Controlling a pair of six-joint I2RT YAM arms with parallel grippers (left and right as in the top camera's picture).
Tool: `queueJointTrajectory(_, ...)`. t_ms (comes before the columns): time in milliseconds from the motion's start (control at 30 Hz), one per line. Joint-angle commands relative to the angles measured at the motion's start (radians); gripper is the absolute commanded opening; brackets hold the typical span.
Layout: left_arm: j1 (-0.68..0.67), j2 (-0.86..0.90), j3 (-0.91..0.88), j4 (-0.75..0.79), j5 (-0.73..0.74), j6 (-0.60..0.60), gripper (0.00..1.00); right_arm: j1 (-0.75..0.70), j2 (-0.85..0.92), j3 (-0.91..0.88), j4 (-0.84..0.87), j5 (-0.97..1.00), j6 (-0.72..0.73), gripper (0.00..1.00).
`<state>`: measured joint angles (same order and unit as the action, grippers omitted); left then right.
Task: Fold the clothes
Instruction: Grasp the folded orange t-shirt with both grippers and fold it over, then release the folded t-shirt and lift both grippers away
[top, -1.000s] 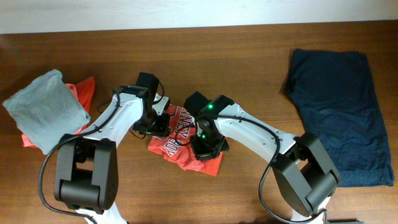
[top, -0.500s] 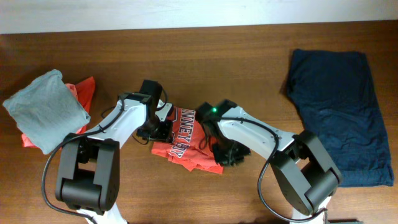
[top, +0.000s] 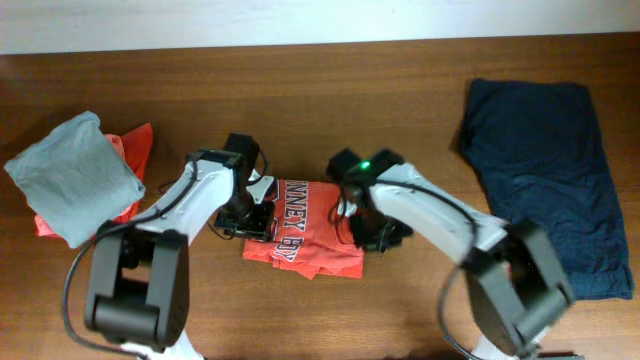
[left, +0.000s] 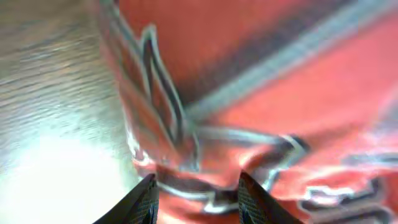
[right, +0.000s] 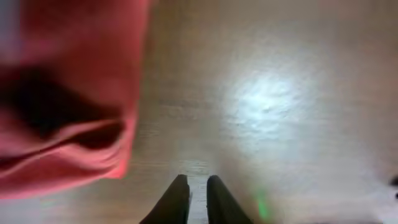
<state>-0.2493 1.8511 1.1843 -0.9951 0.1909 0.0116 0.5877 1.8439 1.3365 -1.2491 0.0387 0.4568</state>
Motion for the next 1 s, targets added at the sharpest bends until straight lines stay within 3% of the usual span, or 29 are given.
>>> queueJointTrajectory(0, 0.003, -0.148, 0.032, -0.008, -0.011, 0.011, 0.42, -0.025, -0.111, 0.055, -0.003, -0.006, -0.133, 0.19)
queueJointTrajectory(133, 0.003, -0.232, 0.032, 0.068, -0.071, 0.004, 0.45, -0.025, -0.132, 0.055, -0.003, -0.134, -0.237, 0.19)
queueJointTrajectory(233, 0.003, -0.244, 0.032, 0.214, -0.094, 0.005, 0.48, -0.024, -0.129, 0.055, 0.008, -0.242, -0.259, 0.18)
queueJointTrajectory(333, 0.003, -0.195, 0.032, 0.412, -0.072, 0.041, 0.44, -0.024, -0.129, 0.055, 0.077, -0.391, -0.255, 0.18)
queueJointTrajectory(467, 0.003, -0.095, 0.032, 0.533, -0.019, 0.073, 0.43, -0.023, -0.124, 0.053, 0.102, -0.413, -0.186, 0.18)
queueJointTrajectory(700, 0.003, 0.048, 0.032, 0.606, 0.061, 0.073, 0.43, 0.026, -0.091, -0.019, 0.142, -0.414, -0.151, 0.18)
queueJointTrajectory(967, 0.003, 0.098, 0.032, 0.524, 0.056, 0.101, 0.43, 0.047, -0.081, -0.158, 0.269, -0.424, -0.126, 0.22)
